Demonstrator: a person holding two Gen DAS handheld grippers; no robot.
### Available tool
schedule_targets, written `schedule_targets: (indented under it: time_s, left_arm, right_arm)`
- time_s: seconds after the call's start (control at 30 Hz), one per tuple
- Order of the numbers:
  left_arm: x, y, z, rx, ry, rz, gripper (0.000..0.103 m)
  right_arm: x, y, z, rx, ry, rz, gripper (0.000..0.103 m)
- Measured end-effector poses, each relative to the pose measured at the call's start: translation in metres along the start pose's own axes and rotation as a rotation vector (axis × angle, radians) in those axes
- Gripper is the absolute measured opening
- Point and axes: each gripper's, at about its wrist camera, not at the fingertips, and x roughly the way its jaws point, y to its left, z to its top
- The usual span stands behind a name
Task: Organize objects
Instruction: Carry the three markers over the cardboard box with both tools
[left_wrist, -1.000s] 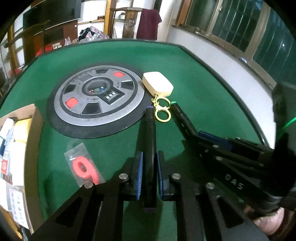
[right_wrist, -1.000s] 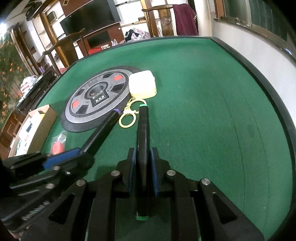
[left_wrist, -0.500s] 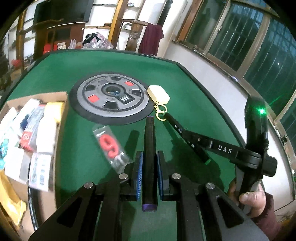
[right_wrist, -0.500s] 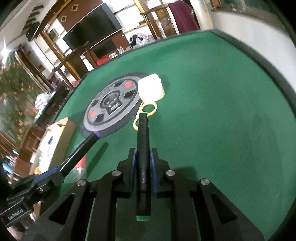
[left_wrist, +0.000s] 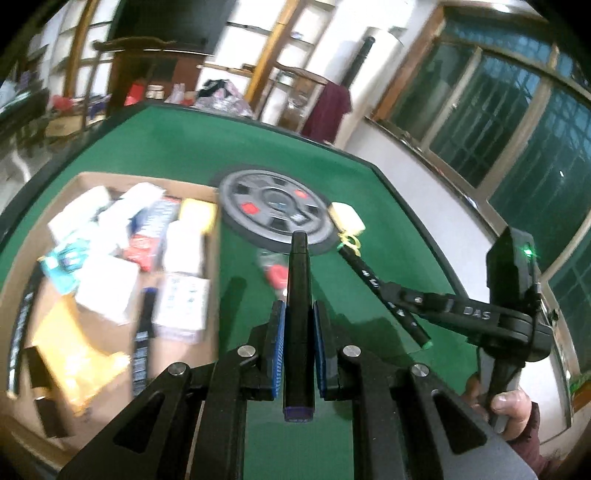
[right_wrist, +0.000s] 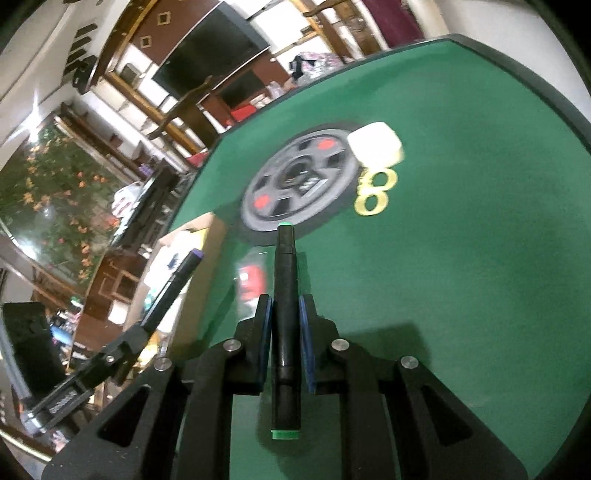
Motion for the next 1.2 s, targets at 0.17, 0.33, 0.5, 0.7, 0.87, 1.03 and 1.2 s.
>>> schedule_targets:
  time_s: [0.17, 0.33, 0.5, 0.7, 0.87, 1.03, 1.2]
  left_arm:
    - [-0.026, 0.047, -0.004, -0.083, -0.050, 0.060, 0.011]
    - [-0.048, 0.097, -0.011, -0.167, -0.089, 0.114, 0.011]
    - [-0.046, 0.132, -0.019, -0.217, -0.082, 0.154, 0.011]
    - [-0.038, 0.162, -0.028, -0.255, -0.054, 0.164, 0.011]
    - [-0.037, 0.169, -0.033, -0.268, -0.041, 0.160, 0.011]
    - [-0.036, 0.170, -0.032, -0.261, -0.032, 0.175, 0.011]
    - [-0.033, 0.170, -0.035, -0.240, -0.008, 0.204, 0.012]
  right_arm:
    - [0.019, 0.042, -0.003, -0.029, 0.050, 0.075, 0.013]
    - [0.046, 0.086, -0.009, -0.083, 0.097, 0.109, 0.013]
    - [0.076, 0.128, -0.020, -0.147, 0.145, 0.114, 0.013]
    - [0.112, 0.157, -0.037, -0.202, 0.213, 0.079, 0.013]
    - [0.138, 0.170, -0.051, -0.234, 0.263, 0.043, 0.013]
    - [0.152, 0.173, -0.060, -0.231, 0.296, 0.028, 0.013]
    - [0.158, 0.176, -0.063, -0.211, 0.317, 0.036, 0.013]
